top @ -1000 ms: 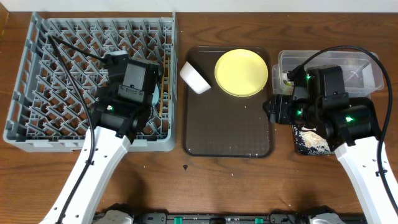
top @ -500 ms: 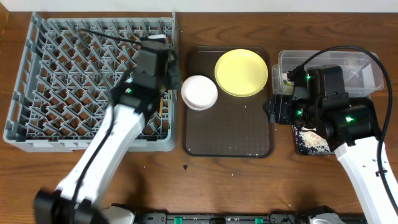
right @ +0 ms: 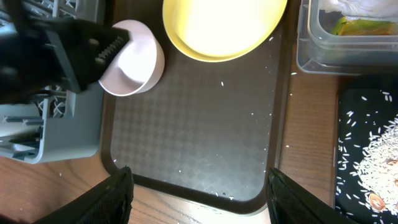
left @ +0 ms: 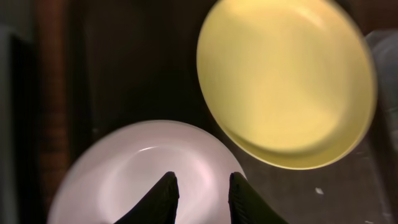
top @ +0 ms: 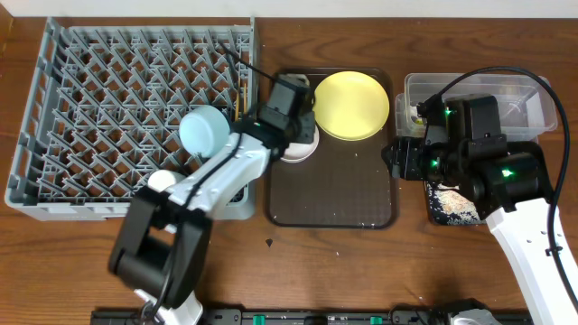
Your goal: Sort waste into correct bins and load items into the dishwasher
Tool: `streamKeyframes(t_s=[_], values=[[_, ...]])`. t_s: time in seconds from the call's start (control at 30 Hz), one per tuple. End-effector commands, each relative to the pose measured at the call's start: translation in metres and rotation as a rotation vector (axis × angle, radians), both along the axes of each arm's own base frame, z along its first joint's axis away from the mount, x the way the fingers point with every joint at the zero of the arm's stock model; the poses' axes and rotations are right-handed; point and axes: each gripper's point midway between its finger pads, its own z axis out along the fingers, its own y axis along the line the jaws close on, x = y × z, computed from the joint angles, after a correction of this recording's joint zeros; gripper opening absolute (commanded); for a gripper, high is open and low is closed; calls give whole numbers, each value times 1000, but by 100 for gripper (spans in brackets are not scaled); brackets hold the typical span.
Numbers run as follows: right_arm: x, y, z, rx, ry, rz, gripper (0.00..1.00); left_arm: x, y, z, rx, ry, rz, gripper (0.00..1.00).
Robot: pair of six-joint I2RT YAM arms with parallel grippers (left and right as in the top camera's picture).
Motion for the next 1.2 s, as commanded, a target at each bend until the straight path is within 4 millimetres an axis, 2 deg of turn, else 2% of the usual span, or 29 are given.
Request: streamKeyframes(t_s=[0.0, 0.1, 0.2, 0.4, 0.5, 0.57, 0.63, 0.77, 0.87, 1.0, 1.17], values=[[1, -2, -1, 8, 8, -11, 66, -6, 4, -37, 74, 62, -10, 27], [1, -2, -1, 8, 8, -11, 66, -23, -10, -46, 40, 130, -63, 20], [1, -1, -1, 8, 7, -11, 66, -38, -30, -38, -30, 166, -114, 19], [1, -2, -1, 8, 7, -12, 66, -74, -79, 12, -188, 158, -294, 19], [1, -1, -1, 8, 7, -11, 66, -84, -83, 35, -168, 111, -305, 21], [1, -1, -1, 8, 7, -11, 66, -84, -73, 47, -125, 73, -270, 33], [1, -1, -1, 8, 7, -11, 66, -80, -49, 59, -45, 28, -194, 40], [1, -1, -1, 8, 8, -11, 66, -66, 8, 58, 143, -7, -25, 44], [1, -2, -1, 8, 8, -11, 66, -55, 28, 39, 184, 27, 31, 47], [1, -1, -1, 8, 8, -11, 66, -39, 47, 4, 221, 89, 84, 47], [0, -2, -2, 7, 15, -11, 65, -24, 47, -18, 233, 87, 76, 46]])
